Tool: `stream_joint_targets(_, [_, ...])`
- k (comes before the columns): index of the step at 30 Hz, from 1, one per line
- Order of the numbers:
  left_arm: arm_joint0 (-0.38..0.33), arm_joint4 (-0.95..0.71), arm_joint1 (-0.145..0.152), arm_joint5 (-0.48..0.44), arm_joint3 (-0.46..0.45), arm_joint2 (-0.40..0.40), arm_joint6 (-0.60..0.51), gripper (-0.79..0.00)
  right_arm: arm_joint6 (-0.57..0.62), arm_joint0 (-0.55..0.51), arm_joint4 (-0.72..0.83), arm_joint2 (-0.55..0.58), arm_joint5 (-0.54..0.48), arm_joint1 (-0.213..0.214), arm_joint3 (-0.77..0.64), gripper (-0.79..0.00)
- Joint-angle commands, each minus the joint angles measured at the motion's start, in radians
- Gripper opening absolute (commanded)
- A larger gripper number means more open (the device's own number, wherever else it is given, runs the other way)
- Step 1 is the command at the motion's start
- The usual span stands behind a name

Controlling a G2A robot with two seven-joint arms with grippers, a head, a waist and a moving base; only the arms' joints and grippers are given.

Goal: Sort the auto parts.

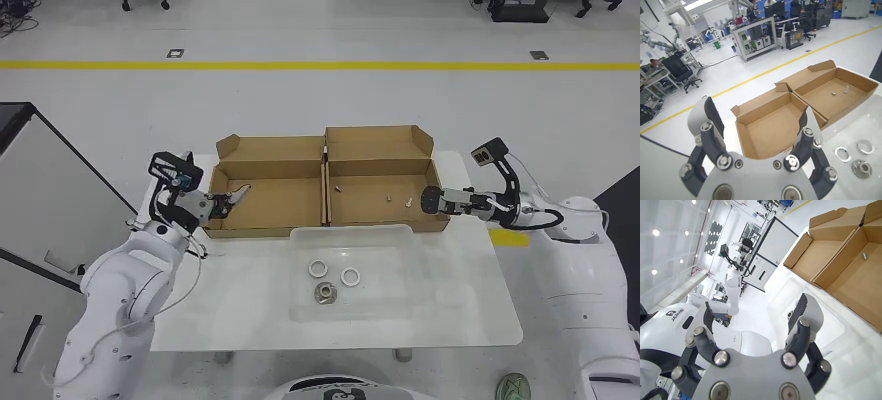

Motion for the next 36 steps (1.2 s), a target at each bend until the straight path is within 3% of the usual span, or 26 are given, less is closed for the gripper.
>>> stream_joint_targets(1, [-0.036, -0.018, -0.001, -0.024, -0.006, 0.041, -0.053, 0.0, 0.0, 0.0, 0.0, 0.0, 0.0, 0.0, 0.0, 0.0])
stream_joint_targets(10, [-0.252, -0.071, -0.01, -0.088, 0.021, 0.261, -0.396, 0.0, 0.0, 0.0, 0.0, 0.0, 0.0, 0.0, 0.0, 0.0])
stream_joint_targets(20, [-0.5, -0.272, -0.04, -0.049, 0.123, 0.478, -0.759, 0.0, 0.0, 0.0, 0.0, 0.0, 0.0, 0.0, 0.0, 0.0])
stream_joint_targets(28, [-0.641, -0.42, -0.065, -0.069, 0.225, 0.633, -0.899, 0.0, 0.0, 0.0, 0.0, 0.0, 0.0, 0.0, 0.0, 0.0])
stream_joint_targets(36, [-0.71, -0.507, -0.09, -0.088, 0.31, 0.778, -0.942, 0.0, 0.0, 0.0, 0.0, 0.0, 0.0, 0.0, 0.0, 0.0])
